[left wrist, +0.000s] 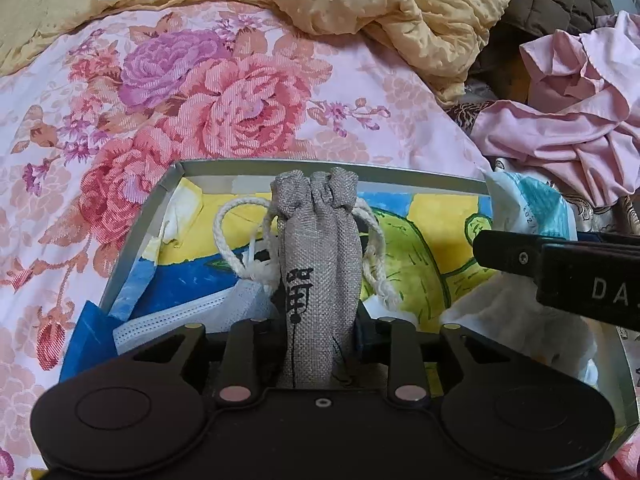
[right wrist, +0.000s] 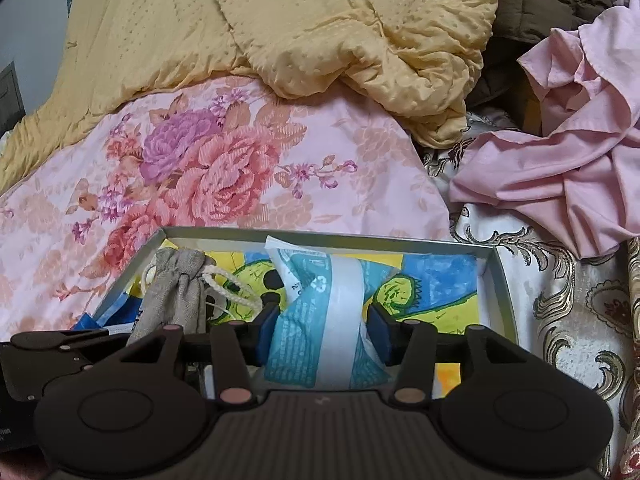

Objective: Organize soft objects
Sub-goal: 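Lower the pouch and wipe pack into the tray and open both grippers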

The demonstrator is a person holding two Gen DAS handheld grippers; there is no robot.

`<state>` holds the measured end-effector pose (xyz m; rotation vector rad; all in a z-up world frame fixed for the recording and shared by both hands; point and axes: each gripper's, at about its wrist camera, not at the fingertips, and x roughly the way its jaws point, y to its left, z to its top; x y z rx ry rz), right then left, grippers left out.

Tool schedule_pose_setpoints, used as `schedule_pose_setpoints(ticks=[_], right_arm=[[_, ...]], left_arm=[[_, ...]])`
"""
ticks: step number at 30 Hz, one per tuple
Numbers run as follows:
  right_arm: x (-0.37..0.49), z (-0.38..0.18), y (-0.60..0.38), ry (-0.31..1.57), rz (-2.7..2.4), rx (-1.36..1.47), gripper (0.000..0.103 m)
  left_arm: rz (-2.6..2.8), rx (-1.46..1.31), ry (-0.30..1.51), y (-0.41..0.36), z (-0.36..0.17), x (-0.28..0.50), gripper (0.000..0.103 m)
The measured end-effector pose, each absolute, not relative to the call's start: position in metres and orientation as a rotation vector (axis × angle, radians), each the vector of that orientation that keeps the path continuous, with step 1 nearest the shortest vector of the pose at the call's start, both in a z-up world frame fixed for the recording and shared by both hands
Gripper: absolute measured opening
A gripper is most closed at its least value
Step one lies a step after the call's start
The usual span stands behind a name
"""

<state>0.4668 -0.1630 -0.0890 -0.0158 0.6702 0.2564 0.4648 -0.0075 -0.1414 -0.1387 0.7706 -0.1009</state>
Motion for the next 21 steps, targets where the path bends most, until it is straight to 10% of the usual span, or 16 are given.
schedule_pose_setpoints(ticks=[21], right_arm=[[0.441, -0.060, -0.186, 0.613, 0.247, 0.104, 0.081]], left_arm=[[-0.108, -0.154, 0.709, -0.006, -0.122, 0.441, 0.081]])
